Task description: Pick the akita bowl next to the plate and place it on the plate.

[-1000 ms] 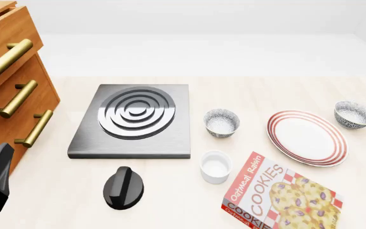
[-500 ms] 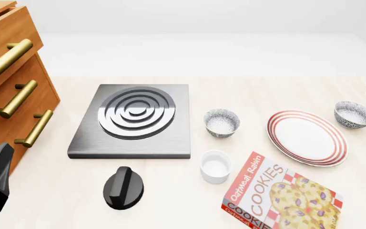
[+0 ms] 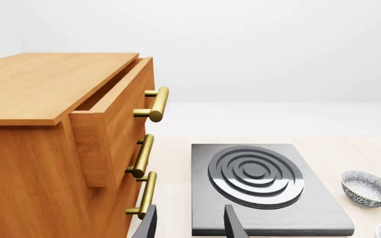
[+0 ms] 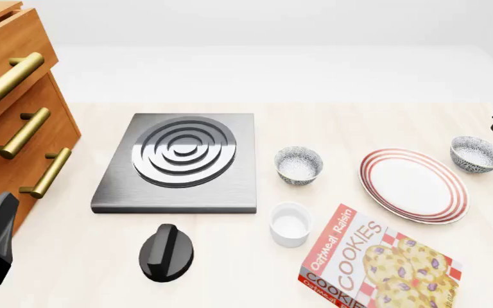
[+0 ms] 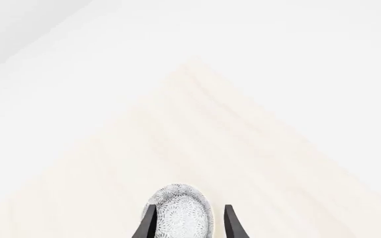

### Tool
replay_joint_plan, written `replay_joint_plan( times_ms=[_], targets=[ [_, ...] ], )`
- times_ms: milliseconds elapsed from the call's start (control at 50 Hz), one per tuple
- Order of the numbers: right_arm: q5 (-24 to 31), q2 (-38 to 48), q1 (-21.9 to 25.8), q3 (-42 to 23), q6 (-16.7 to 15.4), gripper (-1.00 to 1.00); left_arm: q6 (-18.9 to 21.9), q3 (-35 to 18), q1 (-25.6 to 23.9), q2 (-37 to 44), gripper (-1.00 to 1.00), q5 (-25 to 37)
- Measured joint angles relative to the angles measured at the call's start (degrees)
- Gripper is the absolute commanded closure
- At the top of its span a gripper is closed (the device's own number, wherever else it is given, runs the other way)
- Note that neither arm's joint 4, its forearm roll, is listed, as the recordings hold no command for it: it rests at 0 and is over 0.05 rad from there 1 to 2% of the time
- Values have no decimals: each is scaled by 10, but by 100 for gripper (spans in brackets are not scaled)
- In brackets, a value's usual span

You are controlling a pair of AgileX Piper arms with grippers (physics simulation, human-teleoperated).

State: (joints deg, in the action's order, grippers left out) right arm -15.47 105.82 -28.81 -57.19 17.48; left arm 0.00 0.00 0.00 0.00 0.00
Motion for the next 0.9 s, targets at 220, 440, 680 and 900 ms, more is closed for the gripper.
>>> replay_joint_plan(
  times_ms=[220,440,680,900],
  targets=[
    [10,10,-4,-8,11,-100,0,0,0,0,-100,0],
    [15,10,-4,5,28,-100,0,0,0,0,-100,0],
    [26,22,0,7,50,-100,0,0,0,0,-100,0],
    [38,38,5,-3,67,-100,0,0,0,0,-100,0]
  ],
)
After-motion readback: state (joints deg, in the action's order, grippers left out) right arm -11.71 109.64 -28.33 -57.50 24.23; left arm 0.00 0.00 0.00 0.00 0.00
